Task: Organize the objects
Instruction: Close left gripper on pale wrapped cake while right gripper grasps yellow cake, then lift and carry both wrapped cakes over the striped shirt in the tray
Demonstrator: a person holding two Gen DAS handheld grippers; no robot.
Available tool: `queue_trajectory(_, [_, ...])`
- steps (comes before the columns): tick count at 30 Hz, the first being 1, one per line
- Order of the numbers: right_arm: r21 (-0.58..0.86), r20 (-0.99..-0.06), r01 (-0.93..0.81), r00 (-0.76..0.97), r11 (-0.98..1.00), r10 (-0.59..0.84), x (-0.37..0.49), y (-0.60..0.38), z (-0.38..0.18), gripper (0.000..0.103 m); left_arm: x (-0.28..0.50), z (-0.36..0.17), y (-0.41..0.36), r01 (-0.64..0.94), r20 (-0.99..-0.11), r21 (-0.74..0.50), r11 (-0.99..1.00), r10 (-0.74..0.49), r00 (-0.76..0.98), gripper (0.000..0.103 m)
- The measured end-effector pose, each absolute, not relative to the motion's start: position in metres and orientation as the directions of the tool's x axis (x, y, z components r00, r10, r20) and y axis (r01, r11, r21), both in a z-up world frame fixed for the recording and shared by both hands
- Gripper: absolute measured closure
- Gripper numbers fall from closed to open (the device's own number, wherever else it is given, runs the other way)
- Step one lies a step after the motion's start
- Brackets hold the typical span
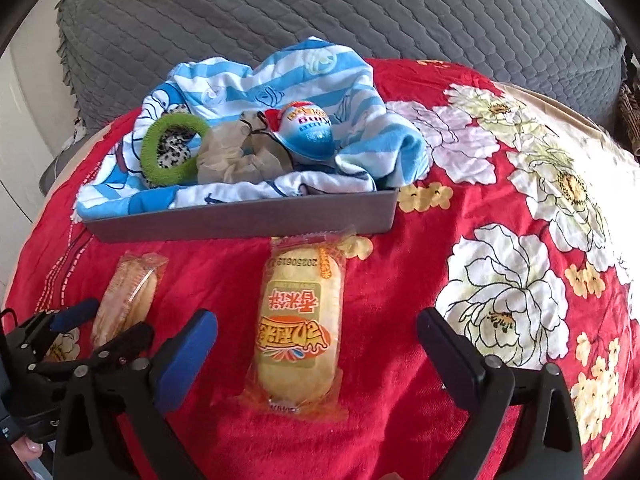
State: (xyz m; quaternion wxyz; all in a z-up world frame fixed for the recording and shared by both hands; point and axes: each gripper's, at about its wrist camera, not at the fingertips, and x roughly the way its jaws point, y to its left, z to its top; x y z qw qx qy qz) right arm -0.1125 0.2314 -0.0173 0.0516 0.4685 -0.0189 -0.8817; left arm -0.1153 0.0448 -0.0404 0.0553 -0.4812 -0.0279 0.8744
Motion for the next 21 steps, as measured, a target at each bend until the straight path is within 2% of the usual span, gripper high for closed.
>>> queue_trajectory(2, [0.080,-0.829,0.071,-0.549,-0.994,-0.106,-0.1138,0.2316,-0.0200,0.016,-0.1148,-0.0402,0.0453,-0.079,-0.837,-0.098,-0.992,0.125,-0.533,0.016])
queue_trajectory(4, [0.079,-0.834,0.070,-0.542,-0.994,-0.104,-0.1152,0.2315,-0.0221,0.025,-0.1150,-0.0402,0.0450,-0.083,-0.835,-0.104,-0.991,0.133,-0.534,0.021])
queue_trajectory(6, [0.076,-0.836,0.072,-0.539,-0.995,-0.103,-0.1165,0.2312,-0.0235,0.028,-0.1164,-0.0404,0.0446,-0.083,-0.835,-0.107,-0.991,0.135,-0.533,0.029])
queue_trajectory(10, [0.091,-0.839,0.069,-0.532,-0.993,-0.114,-0.1186,0.2320,-0.0257,0.039,-0.1187,-0.0400,0.0449,-0.090,-0.833,-0.112,-0.990,0.142,-0.534,0.039])
queue_trajectory(11, [0.095,-0.839,0.072,-0.531,-0.993,-0.119,-0.1187,0.2318,-0.0259,0.042,-0.1191,-0.0396,0.0453,-0.094,-0.832,-0.114,-0.989,0.146,-0.536,0.049])
queue_trajectory(13, [0.096,-0.838,0.074,-0.533,-0.993,-0.121,-0.1186,0.2314,-0.0256,0.056,-0.1197,-0.0382,0.0459,-0.096,-0.830,-0.107,-0.990,0.142,-0.539,0.063])
queue_trajectory(15, [0.090,-0.839,0.077,-0.532,-0.993,-0.117,-0.1179,0.2312,-0.0248,0.063,-0.1198,-0.0376,0.0460,-0.095,-0.831,-0.115,-0.989,0.148,-0.537,0.064])
queue_trajectory(21, [0.111,-0.836,0.087,-0.530,-0.990,-0.140,-0.1152,0.2320,-0.0215,0.063,-0.1157,-0.0334,0.0473,-0.107,-0.825,-0.123,-0.987,0.161,-0.542,0.064])
